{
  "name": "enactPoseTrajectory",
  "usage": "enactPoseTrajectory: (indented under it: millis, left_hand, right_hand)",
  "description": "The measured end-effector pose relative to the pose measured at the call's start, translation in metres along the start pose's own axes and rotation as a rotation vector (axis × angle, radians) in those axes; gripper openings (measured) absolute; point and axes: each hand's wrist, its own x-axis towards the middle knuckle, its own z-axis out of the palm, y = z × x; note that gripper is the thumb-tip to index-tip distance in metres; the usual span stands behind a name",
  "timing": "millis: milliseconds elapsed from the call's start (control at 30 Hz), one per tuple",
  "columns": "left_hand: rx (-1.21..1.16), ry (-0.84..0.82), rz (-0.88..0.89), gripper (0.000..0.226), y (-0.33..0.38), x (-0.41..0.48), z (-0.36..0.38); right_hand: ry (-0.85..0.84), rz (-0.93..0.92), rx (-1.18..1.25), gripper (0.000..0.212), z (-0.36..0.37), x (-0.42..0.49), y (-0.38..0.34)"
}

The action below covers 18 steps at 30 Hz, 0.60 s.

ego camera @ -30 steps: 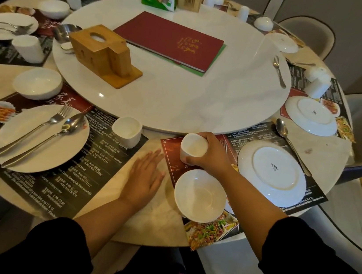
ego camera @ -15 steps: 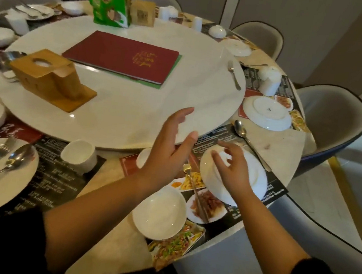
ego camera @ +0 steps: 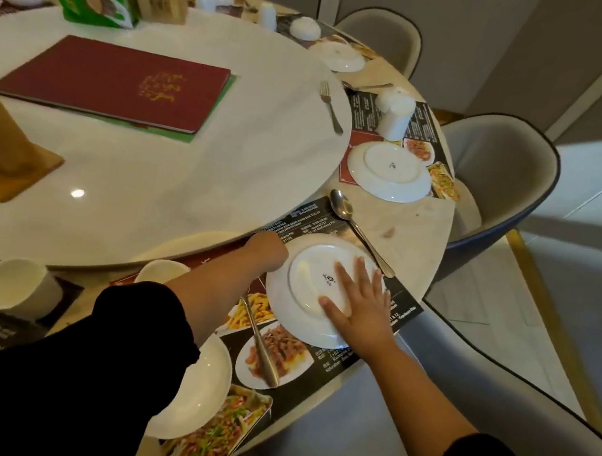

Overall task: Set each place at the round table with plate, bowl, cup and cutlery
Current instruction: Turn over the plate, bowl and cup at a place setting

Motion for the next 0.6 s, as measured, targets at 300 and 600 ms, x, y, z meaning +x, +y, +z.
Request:
enactPoseTrajectory:
  millis: [300, 600]
  left_hand:
    - [-0.592, -0.048, -0.062, 0.041, 0.004, -0.009, 0.004]
    - [-1.002, -0.037, -0.161, 0.041, 0.01, -0.025, -0.026]
  right_hand:
    - [0.024, -0.063, 0.204, 0.074, -0.01, -0.006, 0.006]
    - [0.242, -0.443, 0.355, 0.074, -0.012, -0.032, -0.009]
